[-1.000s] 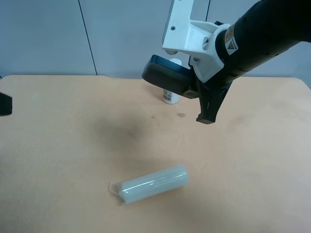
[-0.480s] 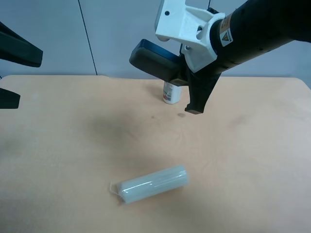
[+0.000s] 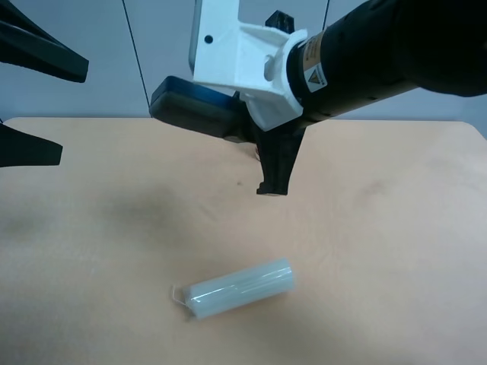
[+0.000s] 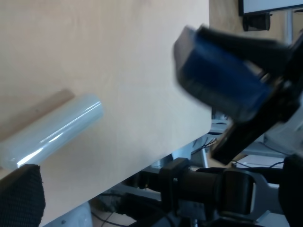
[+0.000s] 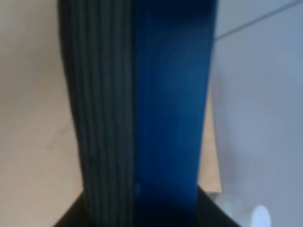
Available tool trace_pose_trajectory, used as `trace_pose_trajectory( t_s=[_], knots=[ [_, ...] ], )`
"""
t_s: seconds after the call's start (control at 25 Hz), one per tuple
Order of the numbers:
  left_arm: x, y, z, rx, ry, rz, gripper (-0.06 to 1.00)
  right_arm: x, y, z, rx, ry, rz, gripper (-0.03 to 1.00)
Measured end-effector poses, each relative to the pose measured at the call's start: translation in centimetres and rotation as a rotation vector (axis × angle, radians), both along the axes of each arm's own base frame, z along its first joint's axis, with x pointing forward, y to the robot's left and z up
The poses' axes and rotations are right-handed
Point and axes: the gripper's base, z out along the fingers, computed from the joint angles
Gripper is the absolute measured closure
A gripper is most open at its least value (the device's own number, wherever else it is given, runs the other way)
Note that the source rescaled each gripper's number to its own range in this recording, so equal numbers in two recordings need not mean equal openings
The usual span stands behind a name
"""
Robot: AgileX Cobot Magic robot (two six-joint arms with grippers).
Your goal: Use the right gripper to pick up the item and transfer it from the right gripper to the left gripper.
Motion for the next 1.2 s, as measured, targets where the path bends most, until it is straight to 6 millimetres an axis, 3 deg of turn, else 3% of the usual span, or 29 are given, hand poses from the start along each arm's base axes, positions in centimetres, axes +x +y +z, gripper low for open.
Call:
trace_pose_trajectory(
  t_s=[0.6,1.2],
  knots=[
    [0.4,-1.9,0.4,-0.034,-0.044,0.013,-0.05,0.8,2.1,-0.8,0.094,-0.04,0.046,0.97],
    [1.5,-1.7,0.6,-0.138,0.048,0.196,-0.05,0.9,2.8,-0.3,0.165,-0.099,0.088,0.97]
  ],
)
